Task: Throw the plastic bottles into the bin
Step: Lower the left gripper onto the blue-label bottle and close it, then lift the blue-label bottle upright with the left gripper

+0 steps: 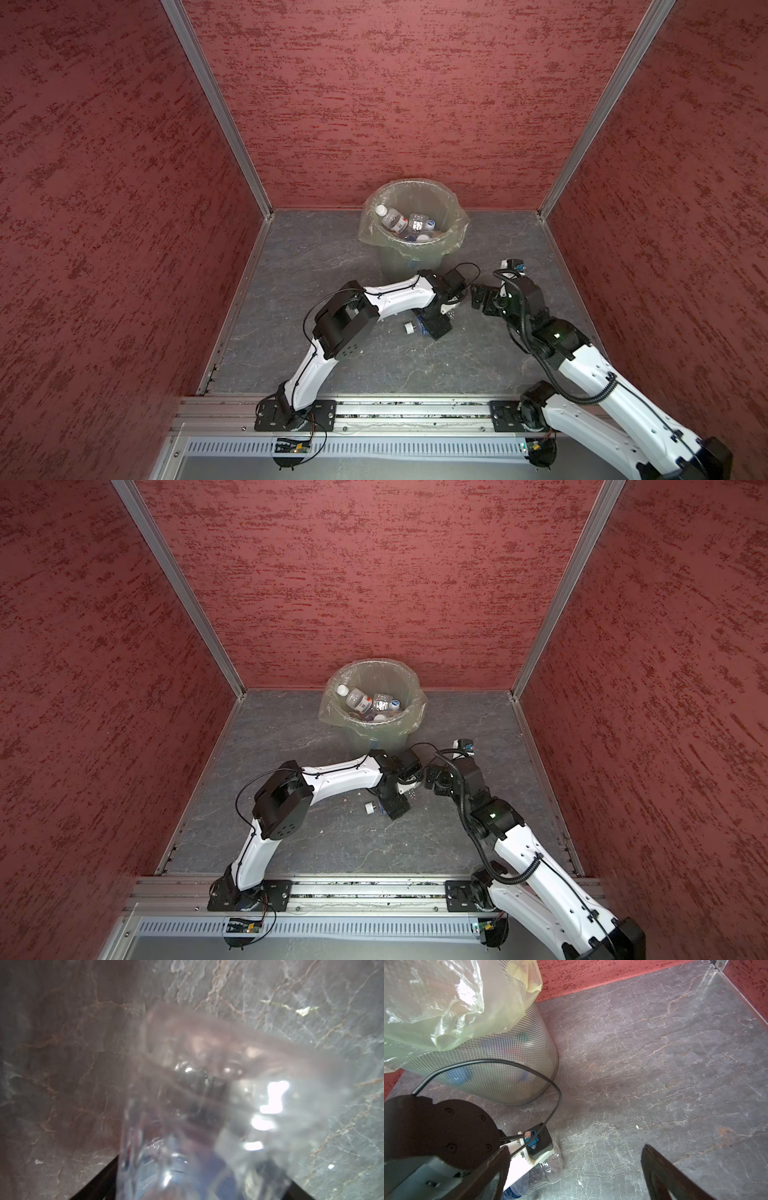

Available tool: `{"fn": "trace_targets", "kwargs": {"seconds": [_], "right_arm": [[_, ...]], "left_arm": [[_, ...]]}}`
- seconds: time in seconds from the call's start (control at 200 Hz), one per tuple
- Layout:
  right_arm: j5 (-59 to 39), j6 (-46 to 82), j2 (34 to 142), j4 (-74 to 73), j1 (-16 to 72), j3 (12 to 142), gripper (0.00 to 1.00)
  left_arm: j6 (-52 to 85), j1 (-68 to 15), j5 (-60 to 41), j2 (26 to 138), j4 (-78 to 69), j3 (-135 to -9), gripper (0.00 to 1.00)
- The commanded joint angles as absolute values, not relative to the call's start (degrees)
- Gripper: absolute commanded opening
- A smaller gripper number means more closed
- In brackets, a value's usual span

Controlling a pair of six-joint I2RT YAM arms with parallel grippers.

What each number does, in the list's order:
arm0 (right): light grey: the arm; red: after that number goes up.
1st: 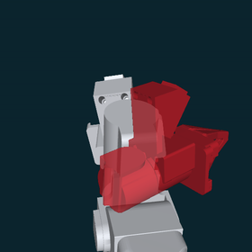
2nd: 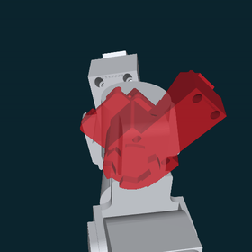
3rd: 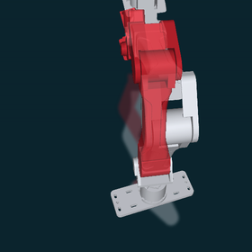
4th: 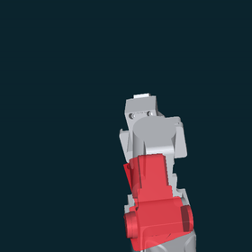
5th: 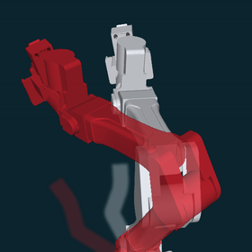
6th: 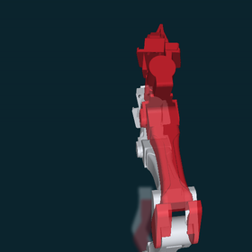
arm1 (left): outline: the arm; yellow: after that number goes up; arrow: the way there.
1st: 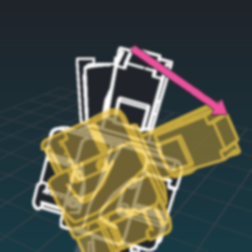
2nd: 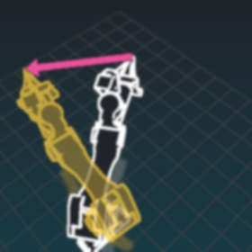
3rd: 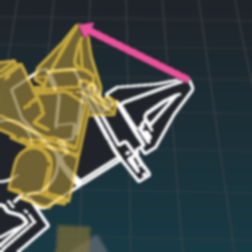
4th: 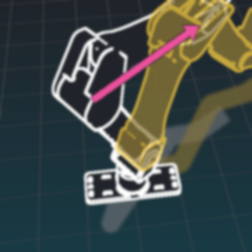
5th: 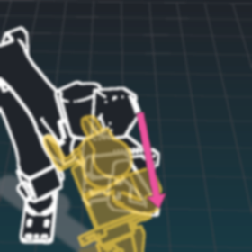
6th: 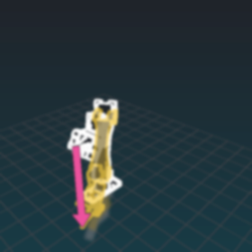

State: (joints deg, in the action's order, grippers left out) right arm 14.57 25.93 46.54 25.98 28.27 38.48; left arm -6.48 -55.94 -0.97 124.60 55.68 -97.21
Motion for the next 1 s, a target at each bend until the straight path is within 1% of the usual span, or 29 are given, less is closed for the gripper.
{"fn": "trace_targets", "kwargs": {"seconds": [0.0, 0.1, 0.19, 0.331, 0.496, 0.576, 0.782, 0.992], "right_arm": [[14.86, 26.28, 46.03, 26.07, 27.86, 37.85, 0.99], [14.86, 26.29, 46.27, 25.93, 27.91, 37.91, 0.99], [14.85, 26.28, 46.25, 25.92, 27.86, 37.96, 0.99], [14.79, 26.37, 46.32, 25.93, 27.86, 37.86, 0.98], [14.59, 26.50, 46.32, 26.08, 27.85, 37.79, 0.99], [14.59, 26.46, 46.15, 26.17, 27.86, 37.79, 0.99], [14.50, 26.51, 45.75, 26.20, 27.86, 37.79, 0.99], [14.90, 26.55, 45.25, 26.46, 27.86, 37.79, 0.99]], "left_arm": [[-7.24, -56.16, 0.13, 125.33, 55.76, -97.25, 0.85], [-7.30, -56.16, 0.91, 125.27, 55.38, -96.99, 0.80], [-7.39, -56.11, 1.37, 125.46, 55.20, -96.96, 0.74], [-7.35, -56.16, 2.00, 125.46, 54.95, -97.06, 0.58], [-6.82, -56.30, 3.40, 124.85, 54.50, -96.55, 0.43], [-6.60, -56.41, 3.86, 124.09, 54.08, -95.88, 0.41], [-5.90, -56.62, 5.42, 121.64, 53.16, -94.44, 0.41], [-4.28, -56.87, 6.21, 115.97, 49.05, -90.25, 0.38]]}}
